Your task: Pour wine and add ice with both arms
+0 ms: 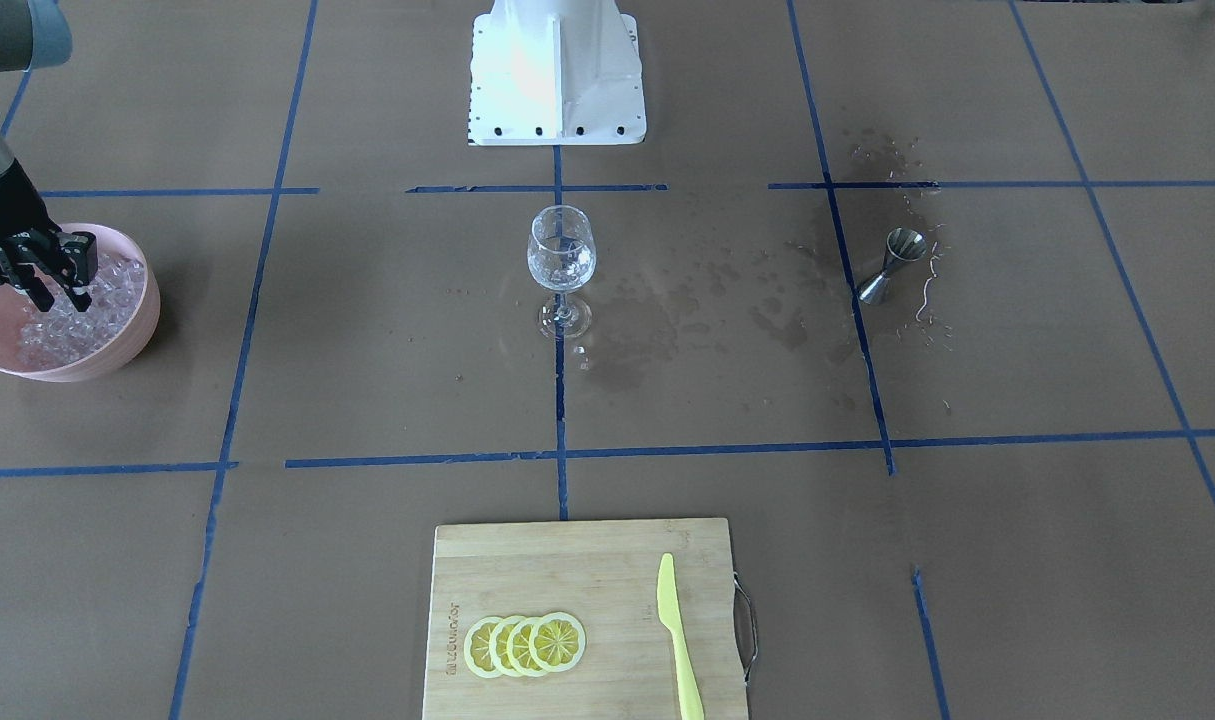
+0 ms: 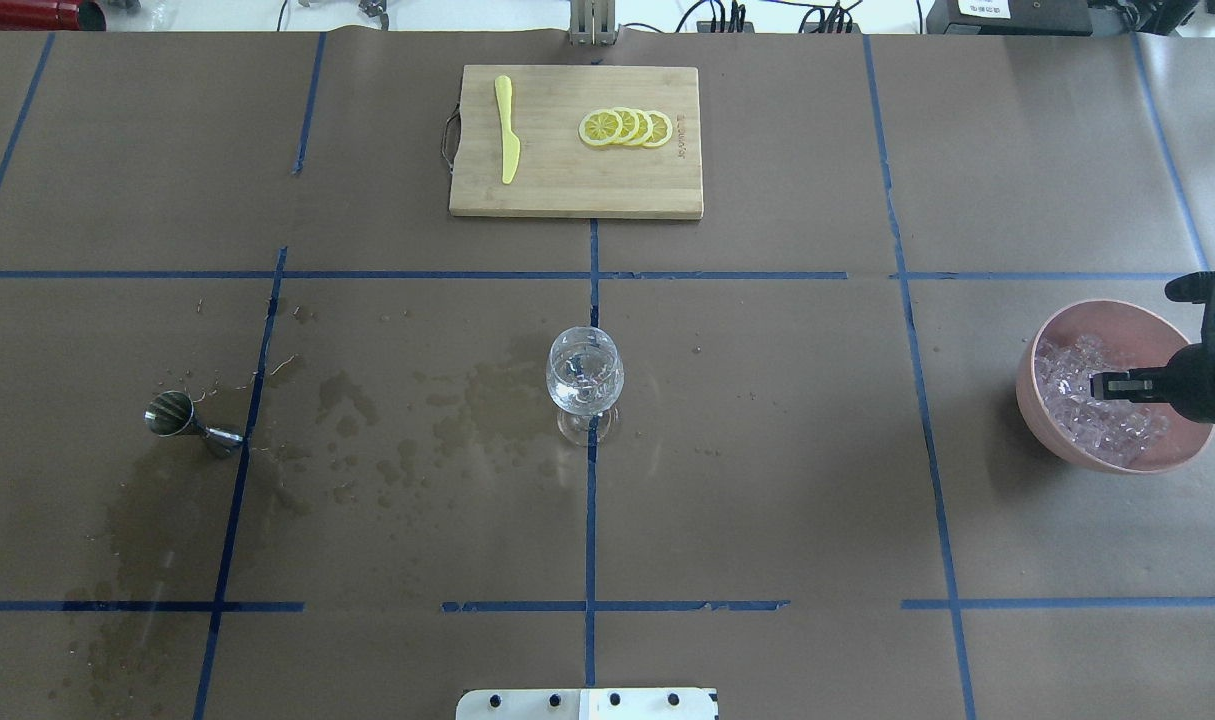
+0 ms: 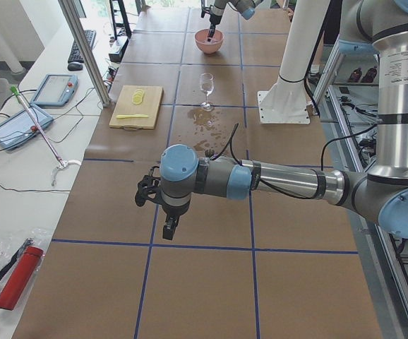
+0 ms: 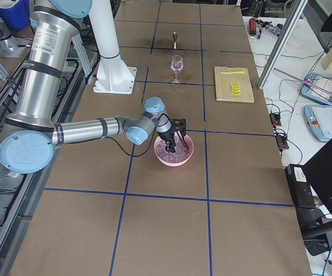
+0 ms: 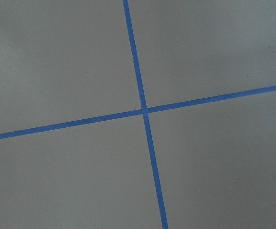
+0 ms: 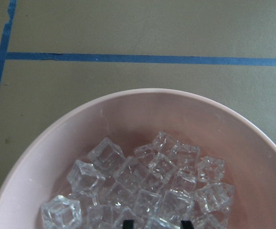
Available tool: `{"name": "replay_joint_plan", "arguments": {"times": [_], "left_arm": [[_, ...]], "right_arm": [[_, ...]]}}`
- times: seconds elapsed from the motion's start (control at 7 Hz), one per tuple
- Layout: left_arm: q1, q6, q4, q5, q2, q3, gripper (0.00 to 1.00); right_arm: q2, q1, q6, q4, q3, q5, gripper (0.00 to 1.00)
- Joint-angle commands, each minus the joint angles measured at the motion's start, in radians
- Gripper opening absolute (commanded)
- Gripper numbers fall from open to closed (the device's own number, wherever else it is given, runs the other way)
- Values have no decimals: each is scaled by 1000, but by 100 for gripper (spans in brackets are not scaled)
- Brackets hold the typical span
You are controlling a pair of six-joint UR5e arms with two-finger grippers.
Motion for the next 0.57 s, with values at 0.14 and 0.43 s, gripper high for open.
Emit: {"name": "replay_joint_plan", "arguments": {"times": [0.14, 0.43], "left_arm": [[0, 0, -9, 0, 0, 0, 100], [0, 0, -10, 0, 0, 2, 100]], "right_arm": [[1, -1, -15, 0, 7, 4, 0], [3, 4, -64, -6, 97, 1, 0]]}}
